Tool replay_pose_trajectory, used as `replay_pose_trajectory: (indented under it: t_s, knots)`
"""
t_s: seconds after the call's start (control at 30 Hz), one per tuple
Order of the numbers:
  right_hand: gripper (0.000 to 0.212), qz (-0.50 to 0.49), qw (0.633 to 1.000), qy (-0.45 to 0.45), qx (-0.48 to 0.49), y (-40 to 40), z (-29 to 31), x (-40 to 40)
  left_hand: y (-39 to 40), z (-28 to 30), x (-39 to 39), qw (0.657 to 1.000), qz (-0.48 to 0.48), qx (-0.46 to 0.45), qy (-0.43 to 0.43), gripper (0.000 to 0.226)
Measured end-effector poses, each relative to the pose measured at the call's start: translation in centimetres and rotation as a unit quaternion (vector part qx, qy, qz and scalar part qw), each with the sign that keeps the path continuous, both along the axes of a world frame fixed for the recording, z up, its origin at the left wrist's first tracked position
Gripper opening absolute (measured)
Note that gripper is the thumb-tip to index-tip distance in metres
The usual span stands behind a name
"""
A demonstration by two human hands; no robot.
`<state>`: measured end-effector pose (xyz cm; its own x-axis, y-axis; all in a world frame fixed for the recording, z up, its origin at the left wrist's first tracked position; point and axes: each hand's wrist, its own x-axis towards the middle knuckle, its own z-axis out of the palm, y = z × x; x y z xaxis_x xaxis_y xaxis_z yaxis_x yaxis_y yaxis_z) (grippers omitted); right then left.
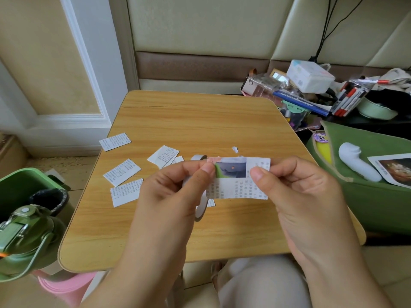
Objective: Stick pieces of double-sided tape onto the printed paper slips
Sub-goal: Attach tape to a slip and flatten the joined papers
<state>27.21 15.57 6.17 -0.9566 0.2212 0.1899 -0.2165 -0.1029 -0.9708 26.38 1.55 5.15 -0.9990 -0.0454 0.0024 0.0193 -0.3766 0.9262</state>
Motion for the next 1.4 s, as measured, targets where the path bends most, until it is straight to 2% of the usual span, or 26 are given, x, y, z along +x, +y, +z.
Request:
replay_pose_trajectory:
  t_s: [0.13, 0.27, 0.37, 0.5, 0.83, 1.23, 1.4]
  knots:
    - [0.016, 0.003, 1.000, 0.001, -0.004, 0.1, 0.0, 0.0, 0.1, 0.4, 0.2, 1.000, 0.010, -0.017, 0.014, 0.011]
    - [0.018, 0.006, 1.000, 0.000, 0.004, 0.1, 0.2, 0.1, 0.2, 0.5, 0.3, 0.997, 0.033, -0.058, 0.026, 0.020]
    - [0.020, -0.009, 1.000, -0.010, 0.029, 0.2, 0.3, 0.1, 0.0, 0.6, 0.1, 0.998, 0.022, -0.047, 0.031, 0.013]
    - [0.009, -0.024, 0.998, -0.026, 0.044, 0.3, 0.0, 0.0, -0.1, 0.4, 0.0, 0.999, 0.023, -0.034, 0.026, 0.012]
    - [0.009, -0.055, 0.997, -0.012, 0.043, 0.1, -0.2, 0.1, 0.1, 0.2, 0.2, 0.997, 0.045, -0.058, 0.025, 0.007]
    - [0.009, -0.090, 0.994, 0.012, 0.062, 0.0, -0.7, 0.0, 0.5, 0.6, 0.5, 0.998, 0.035, -0.051, 0.033, 0.016]
    - [0.011, -0.084, 0.996, 0.019, 0.020, 0.0, -0.7, 0.0, 0.6, 0.9, 0.6, 0.996, 0.044, -0.073, 0.033, 0.018]
